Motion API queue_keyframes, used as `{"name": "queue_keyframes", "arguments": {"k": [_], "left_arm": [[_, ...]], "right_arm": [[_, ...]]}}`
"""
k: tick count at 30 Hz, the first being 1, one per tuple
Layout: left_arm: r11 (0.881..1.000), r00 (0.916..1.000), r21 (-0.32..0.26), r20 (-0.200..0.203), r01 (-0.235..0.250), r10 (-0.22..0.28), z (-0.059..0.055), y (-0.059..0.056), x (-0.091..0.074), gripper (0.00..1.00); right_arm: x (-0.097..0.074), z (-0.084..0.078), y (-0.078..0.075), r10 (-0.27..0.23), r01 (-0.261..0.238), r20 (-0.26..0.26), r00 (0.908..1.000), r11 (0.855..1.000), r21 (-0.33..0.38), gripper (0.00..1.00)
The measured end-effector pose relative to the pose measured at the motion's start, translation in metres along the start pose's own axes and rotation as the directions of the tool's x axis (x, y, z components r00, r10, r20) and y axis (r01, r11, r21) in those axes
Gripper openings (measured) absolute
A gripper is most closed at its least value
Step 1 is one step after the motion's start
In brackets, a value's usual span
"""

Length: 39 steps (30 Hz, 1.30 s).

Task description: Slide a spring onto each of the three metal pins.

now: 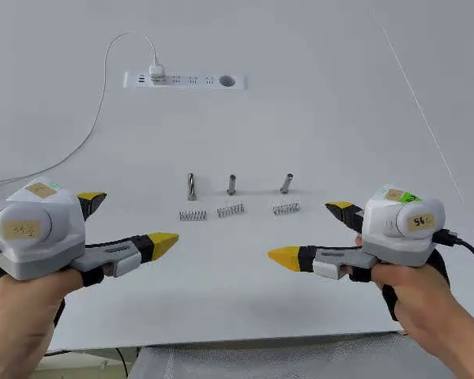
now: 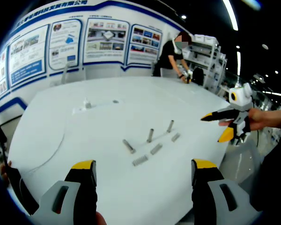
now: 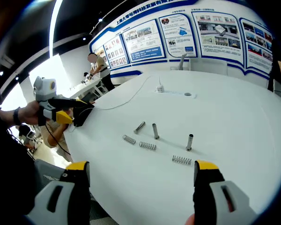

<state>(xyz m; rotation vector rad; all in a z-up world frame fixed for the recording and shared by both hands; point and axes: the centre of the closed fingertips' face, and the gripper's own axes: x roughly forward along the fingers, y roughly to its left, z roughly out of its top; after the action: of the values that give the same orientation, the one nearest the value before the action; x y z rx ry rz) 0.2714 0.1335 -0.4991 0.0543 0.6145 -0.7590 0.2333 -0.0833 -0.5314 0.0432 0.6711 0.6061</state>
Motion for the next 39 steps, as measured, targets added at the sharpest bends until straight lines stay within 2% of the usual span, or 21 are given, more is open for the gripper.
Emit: {"name": "queue_keyframes", "arguments": {"k": [21, 26, 39], "left_arm": [[1.000, 1.0000, -0.013, -0.005, 0.003, -0.003, 0.000, 0.003, 0.004, 0.83], [1.000, 0.9999, -0.017, -0.013, 0.010, -0.010, -0.001, 0.005, 0.011, 0.82], [0.999, 0.9991, -0.045, -0.038, 0.017, -0.019, -0.007, 0.018, 0.036, 0.78]], "right_arm": [[0.001, -0.006, 0.001, 0.005, -0.005, -0.012, 0.9999, 1.000, 0.012, 0.93], [0.001, -0.009, 0.001, 0.003, -0.003, -0.018, 0.9998, 1.000, 0.019, 0.93], [0.000, -0.012, -0.001, -0.002, 0.002, -0.024, 0.9997, 0.999, 0.033, 0.93]]}}
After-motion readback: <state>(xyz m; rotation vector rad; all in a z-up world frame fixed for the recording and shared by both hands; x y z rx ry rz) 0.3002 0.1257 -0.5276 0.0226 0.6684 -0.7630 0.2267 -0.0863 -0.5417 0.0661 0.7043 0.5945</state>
